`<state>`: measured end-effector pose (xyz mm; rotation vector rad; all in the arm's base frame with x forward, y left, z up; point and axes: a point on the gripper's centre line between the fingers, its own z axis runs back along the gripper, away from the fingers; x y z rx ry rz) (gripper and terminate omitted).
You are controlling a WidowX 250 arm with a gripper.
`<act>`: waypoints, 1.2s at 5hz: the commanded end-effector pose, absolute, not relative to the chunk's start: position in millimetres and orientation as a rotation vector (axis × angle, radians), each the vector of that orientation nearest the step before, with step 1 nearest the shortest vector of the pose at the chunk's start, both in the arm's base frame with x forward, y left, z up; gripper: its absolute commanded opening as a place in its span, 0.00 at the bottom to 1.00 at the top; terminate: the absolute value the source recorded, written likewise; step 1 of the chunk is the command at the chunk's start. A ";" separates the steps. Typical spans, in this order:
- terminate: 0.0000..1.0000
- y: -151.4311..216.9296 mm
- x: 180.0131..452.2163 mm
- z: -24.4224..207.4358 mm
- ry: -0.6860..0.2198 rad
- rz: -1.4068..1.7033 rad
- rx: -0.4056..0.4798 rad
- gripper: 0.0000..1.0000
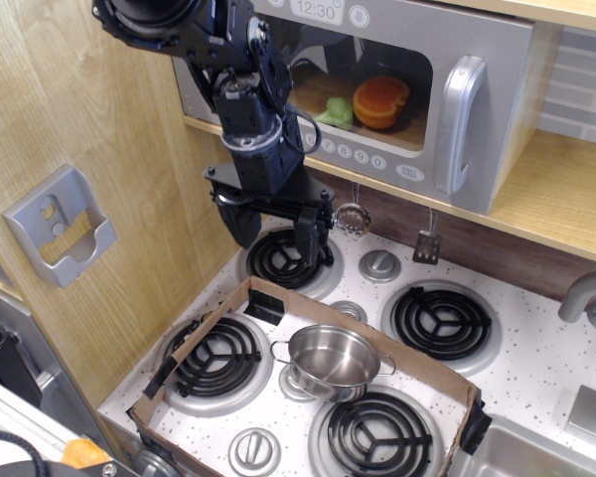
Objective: Open microwave
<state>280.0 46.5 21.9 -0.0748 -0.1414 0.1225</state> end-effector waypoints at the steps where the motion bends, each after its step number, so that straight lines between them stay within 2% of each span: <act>1: 0.00 5.3 283.4 69.5 -0.191 0.101 -0.077 1.00; 2: 0.00 -13.9 291.3 91.2 -0.216 0.137 -0.091 1.00; 3: 0.00 -32.8 297.9 110.6 -0.289 0.104 -0.082 1.00; 4: 0.00 -43.1 311.3 126.3 -0.328 0.064 -0.015 1.00; 6: 0.00 -43.8 346.9 133.0 -0.342 -0.005 -0.006 1.00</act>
